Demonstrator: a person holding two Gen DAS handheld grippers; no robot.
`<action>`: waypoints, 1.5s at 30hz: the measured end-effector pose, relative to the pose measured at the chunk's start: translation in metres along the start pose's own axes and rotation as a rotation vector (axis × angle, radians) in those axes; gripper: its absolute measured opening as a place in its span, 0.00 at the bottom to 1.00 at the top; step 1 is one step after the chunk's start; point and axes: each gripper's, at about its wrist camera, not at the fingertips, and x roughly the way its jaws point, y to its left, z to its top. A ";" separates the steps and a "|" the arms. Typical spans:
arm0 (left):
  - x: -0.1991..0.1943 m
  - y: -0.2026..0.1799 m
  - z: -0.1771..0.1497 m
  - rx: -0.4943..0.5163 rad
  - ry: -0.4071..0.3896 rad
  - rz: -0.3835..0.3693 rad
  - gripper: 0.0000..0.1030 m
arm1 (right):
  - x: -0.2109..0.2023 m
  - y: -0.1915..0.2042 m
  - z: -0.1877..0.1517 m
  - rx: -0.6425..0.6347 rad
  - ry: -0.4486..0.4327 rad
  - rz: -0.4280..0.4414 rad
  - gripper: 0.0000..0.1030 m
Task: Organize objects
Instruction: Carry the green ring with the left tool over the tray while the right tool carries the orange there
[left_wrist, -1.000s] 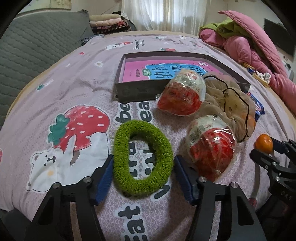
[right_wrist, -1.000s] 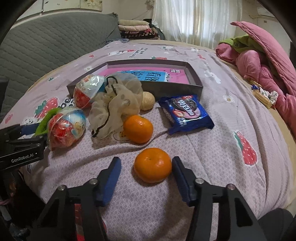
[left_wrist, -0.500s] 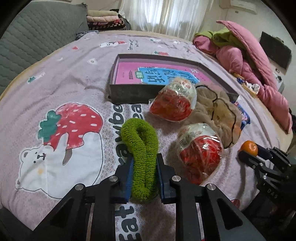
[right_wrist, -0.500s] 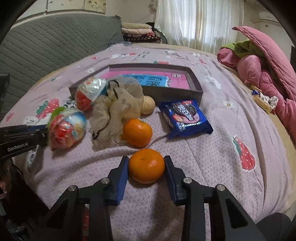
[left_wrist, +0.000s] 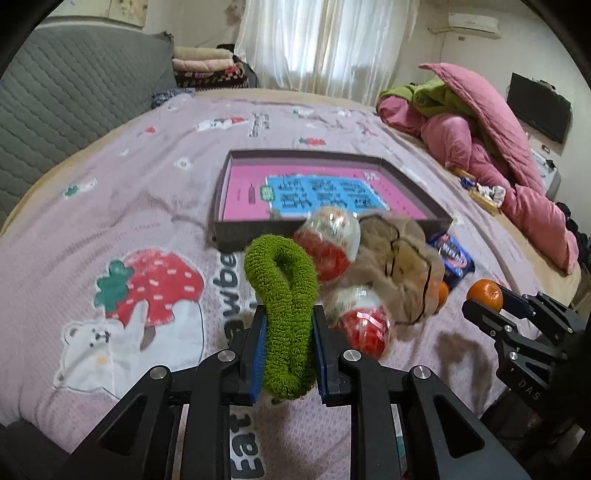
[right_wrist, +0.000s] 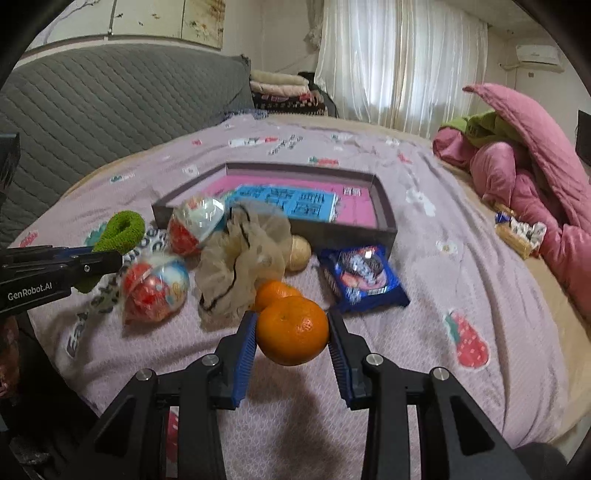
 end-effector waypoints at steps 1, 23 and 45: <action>-0.002 -0.001 0.003 -0.003 -0.008 -0.001 0.21 | -0.001 -0.001 0.003 0.004 -0.012 0.000 0.37; 0.040 -0.002 0.066 -0.002 -0.054 -0.016 0.21 | 0.028 -0.017 0.057 0.027 -0.092 0.001 0.37; 0.090 0.010 0.101 0.006 -0.038 -0.017 0.21 | 0.075 -0.034 0.110 -0.009 -0.127 -0.018 0.37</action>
